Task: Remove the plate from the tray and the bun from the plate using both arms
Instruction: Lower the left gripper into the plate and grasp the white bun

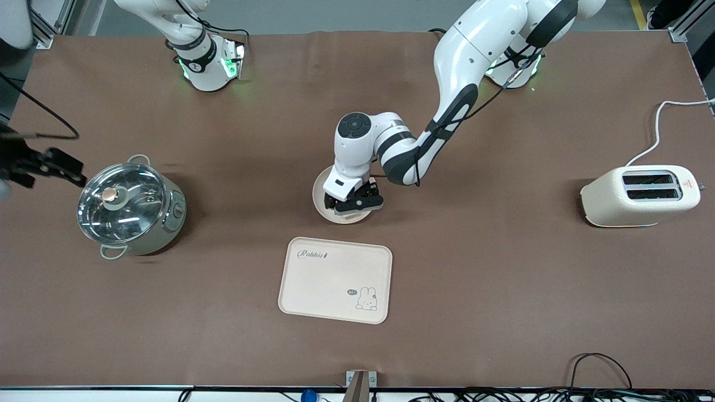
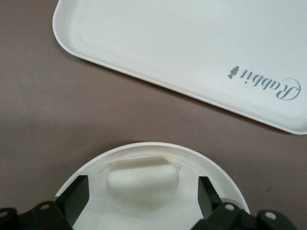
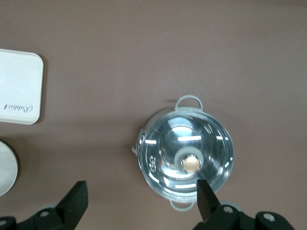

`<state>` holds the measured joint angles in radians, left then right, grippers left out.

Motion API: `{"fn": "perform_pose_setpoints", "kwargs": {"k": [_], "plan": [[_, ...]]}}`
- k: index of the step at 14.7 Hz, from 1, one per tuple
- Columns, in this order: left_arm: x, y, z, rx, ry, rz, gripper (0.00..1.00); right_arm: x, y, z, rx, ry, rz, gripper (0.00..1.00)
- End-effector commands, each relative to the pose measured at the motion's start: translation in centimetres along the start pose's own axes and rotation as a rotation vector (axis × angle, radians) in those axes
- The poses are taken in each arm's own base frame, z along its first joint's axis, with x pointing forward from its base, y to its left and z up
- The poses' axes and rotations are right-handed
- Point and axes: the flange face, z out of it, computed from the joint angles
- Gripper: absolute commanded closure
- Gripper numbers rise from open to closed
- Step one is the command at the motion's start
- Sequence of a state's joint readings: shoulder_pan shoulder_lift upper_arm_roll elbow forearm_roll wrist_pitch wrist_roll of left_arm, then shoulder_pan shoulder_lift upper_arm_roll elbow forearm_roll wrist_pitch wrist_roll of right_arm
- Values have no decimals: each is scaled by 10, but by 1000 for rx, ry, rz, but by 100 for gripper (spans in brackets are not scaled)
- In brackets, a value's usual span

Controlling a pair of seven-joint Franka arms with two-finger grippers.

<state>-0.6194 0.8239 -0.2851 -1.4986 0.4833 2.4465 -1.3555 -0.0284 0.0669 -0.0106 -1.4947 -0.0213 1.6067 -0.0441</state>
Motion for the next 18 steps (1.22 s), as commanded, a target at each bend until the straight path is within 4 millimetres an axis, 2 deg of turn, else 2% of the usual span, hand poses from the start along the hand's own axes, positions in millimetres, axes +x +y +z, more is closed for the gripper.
{"fn": "perform_pose_setpoints", "kwargs": {"k": [1,2,4,6,7,9,10,12,14,17,18], "plan": [[-1,2,9,6,20,-1,1,-52,4,4,13,-9,-3,0],[-2,1,11,8,18,-1,1,-54,16,5,15,-1,17,0],[-4,1,15,12,17,-5,4,-53,27,4,19,9,34,0],[-6,2,14,11,16,-6,13,-51,10,5,8,12,11,0],[-6,2,14,12,22,-1,25,-51,11,4,9,15,13,0],[-6,2,14,15,39,0,63,-51,5,4,9,12,2,0],[-6,2,14,15,40,-6,78,-50,1,6,10,8,-4,0],[-5,2,13,14,41,-8,87,-51,0,6,11,5,-4,0],[-3,3,9,11,46,-7,100,-51,0,6,11,5,-4,0],[15,-2,-12,42,54,-26,100,-51,0,5,11,6,-6,0],[27,-7,-35,86,64,-22,100,-50,0,6,11,6,-6,0]]}}
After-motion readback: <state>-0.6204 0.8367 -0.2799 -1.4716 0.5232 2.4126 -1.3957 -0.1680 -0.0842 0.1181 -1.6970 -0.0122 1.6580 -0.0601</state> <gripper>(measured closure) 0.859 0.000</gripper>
